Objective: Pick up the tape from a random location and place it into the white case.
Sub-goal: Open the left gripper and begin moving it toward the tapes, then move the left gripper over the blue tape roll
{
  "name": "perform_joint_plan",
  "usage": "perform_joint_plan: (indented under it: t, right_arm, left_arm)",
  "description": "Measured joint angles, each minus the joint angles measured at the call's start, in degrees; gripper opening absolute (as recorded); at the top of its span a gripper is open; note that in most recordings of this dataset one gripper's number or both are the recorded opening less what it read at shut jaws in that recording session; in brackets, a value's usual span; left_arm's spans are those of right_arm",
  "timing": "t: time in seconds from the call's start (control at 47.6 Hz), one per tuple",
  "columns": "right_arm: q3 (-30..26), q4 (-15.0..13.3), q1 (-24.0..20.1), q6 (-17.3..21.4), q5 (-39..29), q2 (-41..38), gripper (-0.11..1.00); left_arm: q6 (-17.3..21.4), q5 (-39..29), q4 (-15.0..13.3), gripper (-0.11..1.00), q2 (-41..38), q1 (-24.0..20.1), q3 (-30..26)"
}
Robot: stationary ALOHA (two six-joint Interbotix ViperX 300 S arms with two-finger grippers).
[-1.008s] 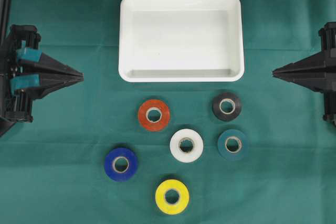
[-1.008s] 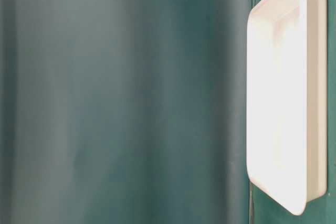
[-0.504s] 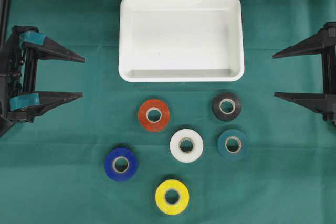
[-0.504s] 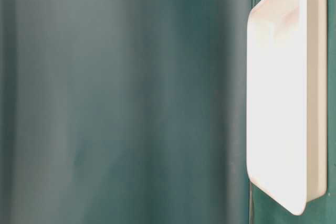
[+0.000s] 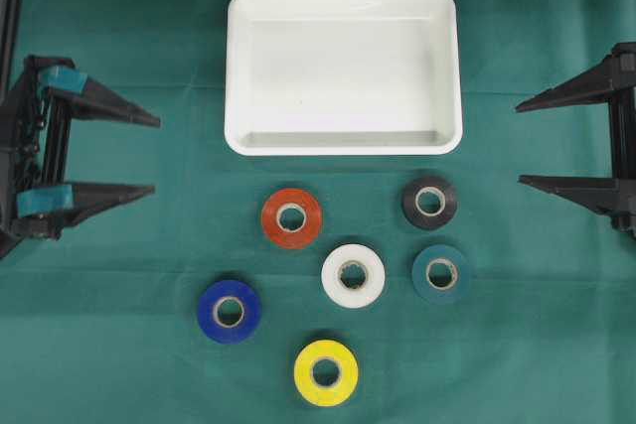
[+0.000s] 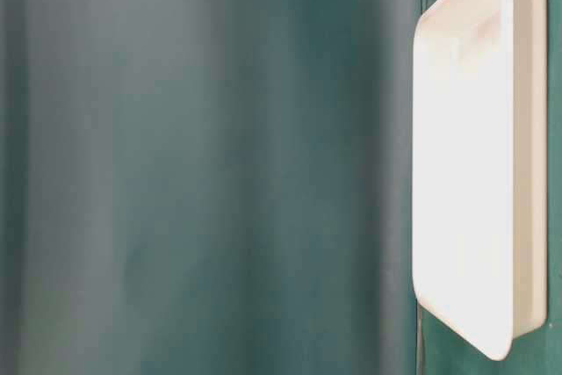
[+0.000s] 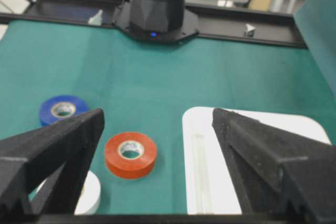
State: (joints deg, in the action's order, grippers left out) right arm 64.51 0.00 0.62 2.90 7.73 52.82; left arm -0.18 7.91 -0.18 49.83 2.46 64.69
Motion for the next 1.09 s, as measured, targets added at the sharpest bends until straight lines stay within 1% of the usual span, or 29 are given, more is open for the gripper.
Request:
perform_joint_plan:
  t: [0.189,0.294,0.756,1.092]
  right_arm:
    - [-0.4,0.0,0.0,0.0,-0.1,0.0,0.92]
    - [-0.4,0.0,0.0,0.0,-0.2,0.0,0.92]
    - [-0.5,0.0,0.0,0.0,-0.2,-0.1,0.92]
    - [-0.6,-0.1,-0.1,0.0,-0.2,-0.2,0.92]
  left_arm:
    - [-0.1,-1.0,0.0,0.99,0.1,5.4,0.0]
    - [0.1,-1.4,0.0,0.99,0.2,7.4,-0.2]
    - [0.0,-2.3,0.0,0.99,-1.4,7.8,-0.9]
    - [0.1,-2.2,0.0,0.99,-8.4,7.9,-4.6]
